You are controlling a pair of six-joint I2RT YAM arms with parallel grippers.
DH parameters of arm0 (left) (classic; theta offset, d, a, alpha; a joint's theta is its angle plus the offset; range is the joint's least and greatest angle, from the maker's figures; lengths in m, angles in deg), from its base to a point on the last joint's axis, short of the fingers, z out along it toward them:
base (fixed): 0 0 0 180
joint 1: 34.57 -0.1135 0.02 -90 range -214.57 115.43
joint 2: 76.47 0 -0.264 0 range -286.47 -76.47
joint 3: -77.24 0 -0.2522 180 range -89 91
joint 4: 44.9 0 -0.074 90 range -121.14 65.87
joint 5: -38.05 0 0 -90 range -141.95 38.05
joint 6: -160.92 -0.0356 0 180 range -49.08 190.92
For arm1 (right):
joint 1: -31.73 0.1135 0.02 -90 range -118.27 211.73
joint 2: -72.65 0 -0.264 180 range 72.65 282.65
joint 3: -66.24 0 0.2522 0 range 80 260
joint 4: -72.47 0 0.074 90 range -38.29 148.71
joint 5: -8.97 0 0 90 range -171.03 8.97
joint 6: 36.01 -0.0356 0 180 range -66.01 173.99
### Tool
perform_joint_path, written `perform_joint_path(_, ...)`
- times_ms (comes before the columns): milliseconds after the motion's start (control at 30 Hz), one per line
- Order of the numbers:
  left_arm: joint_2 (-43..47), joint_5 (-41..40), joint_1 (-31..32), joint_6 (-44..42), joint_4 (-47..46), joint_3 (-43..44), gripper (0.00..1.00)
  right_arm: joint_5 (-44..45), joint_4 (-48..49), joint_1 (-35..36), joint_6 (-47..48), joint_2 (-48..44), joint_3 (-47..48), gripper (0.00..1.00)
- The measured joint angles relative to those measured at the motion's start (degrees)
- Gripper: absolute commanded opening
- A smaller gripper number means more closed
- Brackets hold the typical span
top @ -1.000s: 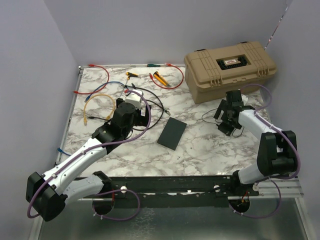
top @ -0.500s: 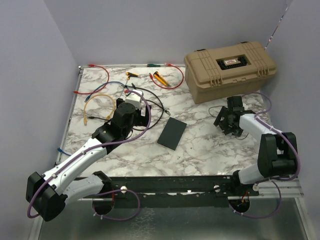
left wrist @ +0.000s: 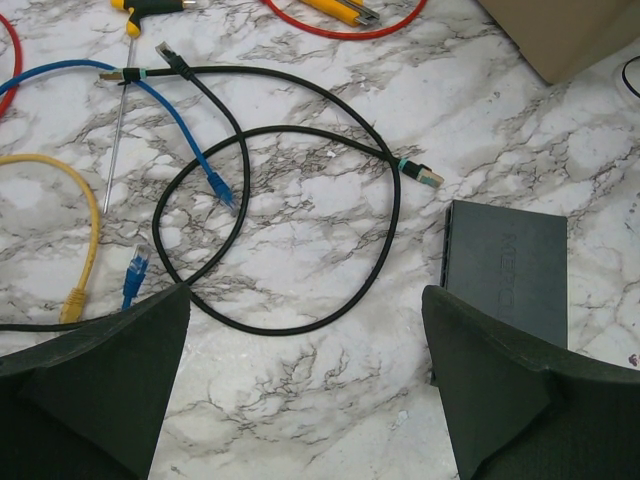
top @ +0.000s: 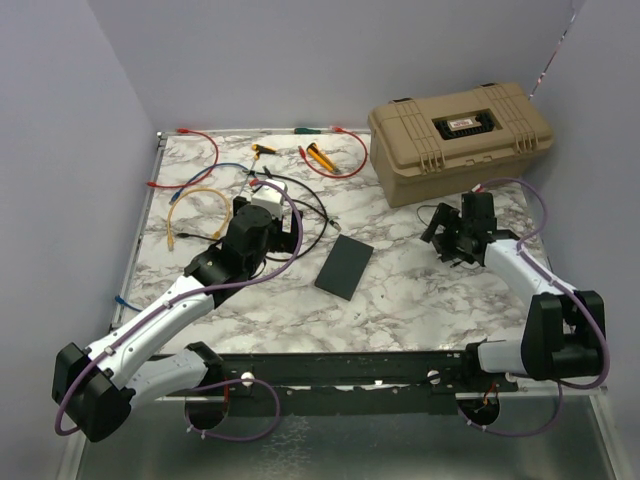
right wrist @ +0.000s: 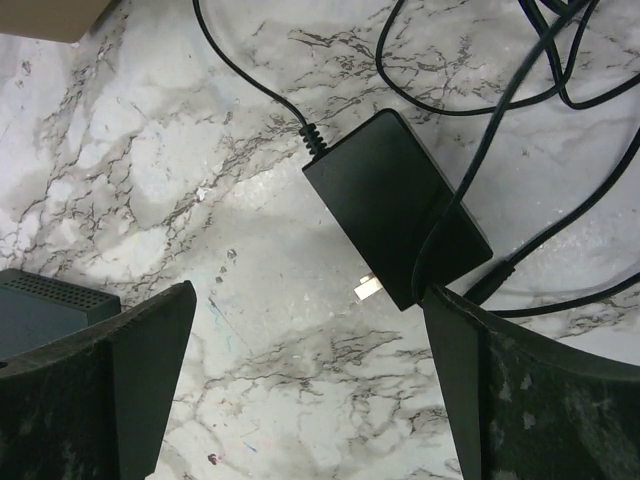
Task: Insert the plug into the switch port
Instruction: Pick up the plug from the center of the board.
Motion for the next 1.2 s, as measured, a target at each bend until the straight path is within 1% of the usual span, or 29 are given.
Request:
perform_joint_path(133, -0.22, 0.0, 0.0, 0.0, -0.02, 0.0, 0.99, 0.02, 0.35, 0.0, 0.72, 1.01, 0.13, 0.99)
perform_joint_path(300, -0.33, 0.02, 0.0, 0.0, -0.02, -0.02, 0.99, 1.77, -1.51, 0.0, 0.52, 1.36, 0.22, 0.96)
perform_joint_path(367, -0.33, 0.04, -0.02, 0.0, 0.0, -0.02, 0.99, 2.75, -2.67, 0.0, 0.22, 0.83, 0.09, 0.9)
perform_joint_path(433, -0.35, 0.22, -0.02, 0.0, 0.0, -0.02, 0.99, 3.61, -3.45, 0.0, -0.07, 0.07, -0.37, 0.81)
perform_joint_path(500, -0.35, 0.39, 0.0, 0.02, 0.0, -0.02, 0.99, 4.22, -4.59, 0.0, -0.55, -0.26, -0.7, 0.75)
perform_joint_path(600, -0.48, 0.76, 0.0, 0.09, -0.02, -0.02, 0.99, 4.98, -6.03, 0.0, -1.44, -0.24, -1.2, 0.68)
perform_joint_path(667, -0.57, 0.94, 0.0, 0.22, 0.0, -0.02, 0.99, 5.42, -7.02, 0.0, -2.29, -0.24, -1.4, 0.59)
perform_joint_path(833, -0.59, 1.09, -0.02, 0.24, 0.0, -0.02, 0.99, 7.8, -8.85, 0.0, -5.22, -0.26, -2.45, 0.5)
perform_joint_path(1200, -0.59, 1.25, 0.0, 0.24, 0.0, -0.02, 0.99, 13.42, -9.57, 0.0, -9.6, 0.79, -2.86, 0.45)
